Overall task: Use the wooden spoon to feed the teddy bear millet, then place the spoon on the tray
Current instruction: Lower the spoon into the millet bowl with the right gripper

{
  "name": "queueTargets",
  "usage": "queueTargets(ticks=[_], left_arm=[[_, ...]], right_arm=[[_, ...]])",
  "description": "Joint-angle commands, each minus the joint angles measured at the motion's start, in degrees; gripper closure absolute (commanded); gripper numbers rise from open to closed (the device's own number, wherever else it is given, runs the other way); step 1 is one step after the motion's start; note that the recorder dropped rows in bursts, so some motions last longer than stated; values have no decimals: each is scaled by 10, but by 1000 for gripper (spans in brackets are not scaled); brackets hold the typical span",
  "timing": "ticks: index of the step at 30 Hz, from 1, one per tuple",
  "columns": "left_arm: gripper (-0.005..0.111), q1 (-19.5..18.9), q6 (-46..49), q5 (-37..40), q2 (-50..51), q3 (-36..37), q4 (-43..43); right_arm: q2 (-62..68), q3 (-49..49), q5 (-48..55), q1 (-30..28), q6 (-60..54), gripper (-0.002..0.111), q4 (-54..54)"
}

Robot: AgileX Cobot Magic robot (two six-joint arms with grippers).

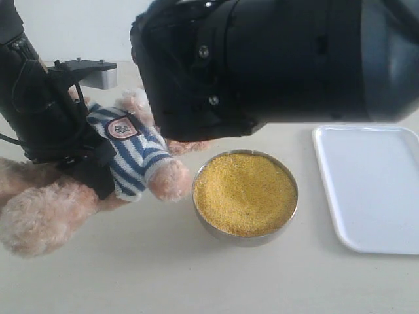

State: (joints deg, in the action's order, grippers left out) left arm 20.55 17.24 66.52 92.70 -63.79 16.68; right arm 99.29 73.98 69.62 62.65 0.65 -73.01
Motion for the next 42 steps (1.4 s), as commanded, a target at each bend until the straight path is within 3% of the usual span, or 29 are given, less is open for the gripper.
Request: queueTargets(ticks=[1, 9, 13, 16, 21, 32, 42], left_arm=[[103, 0, -3, 3, -3, -5, 2], [103, 0, -11, -7, -3, -5, -9], [103, 0, -13, -11, -3, -5, -10], [103, 0, -13, -11, -3, -5, -10], [103, 0, -19, -9, -3, -5, -28], [103, 0, -35, -9, -3, -5, -42], [103, 0, -35, -9, -3, -5, -37]], right_arm=[[-9, -1, 3, -5, -12, 109, 59], [-71, -1, 3, -82, 16, 109, 288], [-134, -1, 3, -125, -50, 109, 446], [-143, -1, 3, -131, -74, 109, 498], [-135, -19, 3, -130, -82, 109, 501], [-135, -170, 3, -130, -67, 109, 410], [-134, -188, 3, -128, -53, 109, 378]])
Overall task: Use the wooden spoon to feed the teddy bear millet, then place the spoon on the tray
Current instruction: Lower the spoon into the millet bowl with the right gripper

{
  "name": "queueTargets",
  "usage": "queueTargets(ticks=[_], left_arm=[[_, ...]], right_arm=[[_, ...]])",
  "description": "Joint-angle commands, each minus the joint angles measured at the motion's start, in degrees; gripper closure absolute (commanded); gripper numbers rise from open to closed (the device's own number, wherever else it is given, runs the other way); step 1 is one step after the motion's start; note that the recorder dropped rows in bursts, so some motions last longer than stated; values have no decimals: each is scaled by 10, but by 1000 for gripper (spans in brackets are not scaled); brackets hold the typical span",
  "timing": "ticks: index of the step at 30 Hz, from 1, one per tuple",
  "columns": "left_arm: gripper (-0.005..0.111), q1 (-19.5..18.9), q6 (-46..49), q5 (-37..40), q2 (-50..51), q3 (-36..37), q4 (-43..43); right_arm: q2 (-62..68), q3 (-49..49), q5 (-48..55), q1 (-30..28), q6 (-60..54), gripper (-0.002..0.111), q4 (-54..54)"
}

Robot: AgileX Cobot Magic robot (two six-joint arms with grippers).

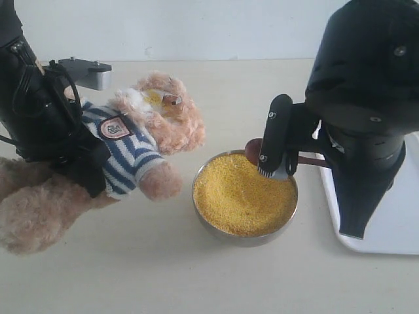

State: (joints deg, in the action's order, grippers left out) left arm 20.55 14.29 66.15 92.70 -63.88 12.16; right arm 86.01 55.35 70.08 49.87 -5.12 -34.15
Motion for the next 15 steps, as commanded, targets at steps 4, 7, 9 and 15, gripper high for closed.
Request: queueTargets(ticks=[4, 7, 9, 15], left_arm=[[103, 0, -5, -14, -3, -4, 9], [103, 0, -5, -17, -3, -4, 9], [103, 0, -5, -20, -3, -4, 9], [103, 1, -26, -51, -3, -4, -12]], right_arm=[[12, -2, -1, -1, 5, 109, -12], [27, -2, -1, -1, 6, 109, -16], [33, -2, -1, -1, 10, 109, -22], [36, -2, -1, -1, 22, 109, -29]])
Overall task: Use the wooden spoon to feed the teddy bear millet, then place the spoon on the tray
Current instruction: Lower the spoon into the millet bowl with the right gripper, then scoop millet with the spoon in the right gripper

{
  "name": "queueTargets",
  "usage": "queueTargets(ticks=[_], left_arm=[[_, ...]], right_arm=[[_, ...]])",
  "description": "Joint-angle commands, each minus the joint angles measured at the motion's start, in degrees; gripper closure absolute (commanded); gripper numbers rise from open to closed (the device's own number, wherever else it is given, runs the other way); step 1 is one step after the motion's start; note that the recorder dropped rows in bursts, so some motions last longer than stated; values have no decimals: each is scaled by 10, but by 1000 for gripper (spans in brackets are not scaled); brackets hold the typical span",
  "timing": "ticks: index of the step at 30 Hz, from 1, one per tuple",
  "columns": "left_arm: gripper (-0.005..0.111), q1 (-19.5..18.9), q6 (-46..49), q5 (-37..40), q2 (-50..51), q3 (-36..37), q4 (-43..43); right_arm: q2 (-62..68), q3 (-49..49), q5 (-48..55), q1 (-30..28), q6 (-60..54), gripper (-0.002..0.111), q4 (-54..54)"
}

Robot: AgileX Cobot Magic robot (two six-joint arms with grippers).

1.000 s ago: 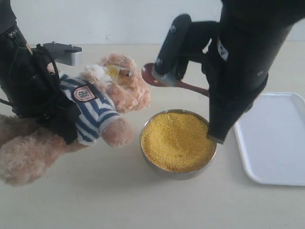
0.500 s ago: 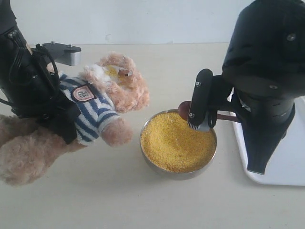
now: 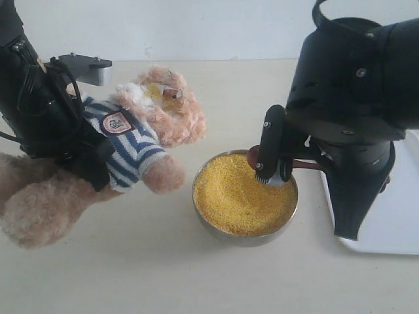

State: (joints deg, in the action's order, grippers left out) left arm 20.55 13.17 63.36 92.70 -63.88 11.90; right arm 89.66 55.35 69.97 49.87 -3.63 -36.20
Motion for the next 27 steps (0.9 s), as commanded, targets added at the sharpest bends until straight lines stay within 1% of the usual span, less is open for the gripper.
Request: queueTargets(ticks=[1, 5, 9, 13, 15, 17, 23, 27], left_arm=[[103, 1, -15, -24, -3, -4, -11], [103, 3, -16, -25, -3, -1, -11], [103, 27, -18, -36, -5, 3, -25], [103, 40, -57, -49, -9, 3, -69], [103, 41, -81, -51, -10, 3, -99], [103, 41, -85, -51, -10, 3, -107], [103, 41, -85, -55, -10, 3, -111], [103, 41, -85, -54, -10, 3, -116]], right_arm=[[-1, -2, 0, -1, 7, 109, -9], [-1, -2, 0, -1, 7, 109, -9], [-1, -2, 0, -1, 7, 109, -10], [-1, -2, 0, -1, 15, 109, -11], [-1, -2, 0, -1, 15, 109, -11], [-1, -2, 0, -1, 15, 109, -11], [-1, -2, 0, -1, 6, 109, 2], [-1, -2, 0, 22, 3, 109, -8]])
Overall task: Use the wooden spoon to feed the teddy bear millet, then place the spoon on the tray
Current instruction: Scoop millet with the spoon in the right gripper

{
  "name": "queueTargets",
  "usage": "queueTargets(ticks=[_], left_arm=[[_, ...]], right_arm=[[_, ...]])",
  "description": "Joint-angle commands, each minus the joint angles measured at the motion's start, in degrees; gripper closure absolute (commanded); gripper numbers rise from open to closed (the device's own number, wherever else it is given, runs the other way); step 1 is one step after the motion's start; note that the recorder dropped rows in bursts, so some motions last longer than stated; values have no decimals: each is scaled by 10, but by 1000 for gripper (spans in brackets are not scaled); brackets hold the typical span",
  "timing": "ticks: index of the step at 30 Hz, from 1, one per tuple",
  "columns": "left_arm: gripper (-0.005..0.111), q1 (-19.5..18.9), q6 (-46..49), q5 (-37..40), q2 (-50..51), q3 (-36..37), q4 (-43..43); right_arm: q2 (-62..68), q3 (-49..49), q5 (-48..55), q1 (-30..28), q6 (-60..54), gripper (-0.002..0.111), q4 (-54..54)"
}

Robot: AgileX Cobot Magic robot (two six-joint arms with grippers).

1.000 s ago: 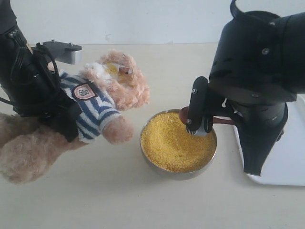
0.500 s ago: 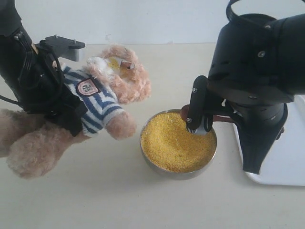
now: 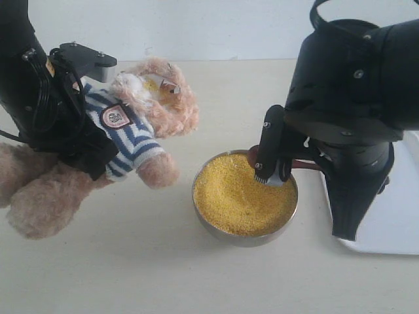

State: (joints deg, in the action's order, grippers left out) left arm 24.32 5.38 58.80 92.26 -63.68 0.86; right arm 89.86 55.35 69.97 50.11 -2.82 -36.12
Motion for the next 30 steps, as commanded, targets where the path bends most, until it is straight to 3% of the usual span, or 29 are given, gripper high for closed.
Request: queueTargets(ticks=[1, 7, 22, 30], left_arm=[[103, 3, -7, -8, -6, 1, -5], [103, 2, -5, -8, -6, 1, -9], [103, 2, -5, -4, -6, 1, -9], [103, 2, -5, -3, -6, 1, -5]], right_arm=[[0, -2, 0, 27, -5, 109, -17], [25, -2, 0, 65, 0, 109, -50], [47, -2, 0, 65, 3, 109, -45], [47, -2, 0, 99, 8, 109, -65]])
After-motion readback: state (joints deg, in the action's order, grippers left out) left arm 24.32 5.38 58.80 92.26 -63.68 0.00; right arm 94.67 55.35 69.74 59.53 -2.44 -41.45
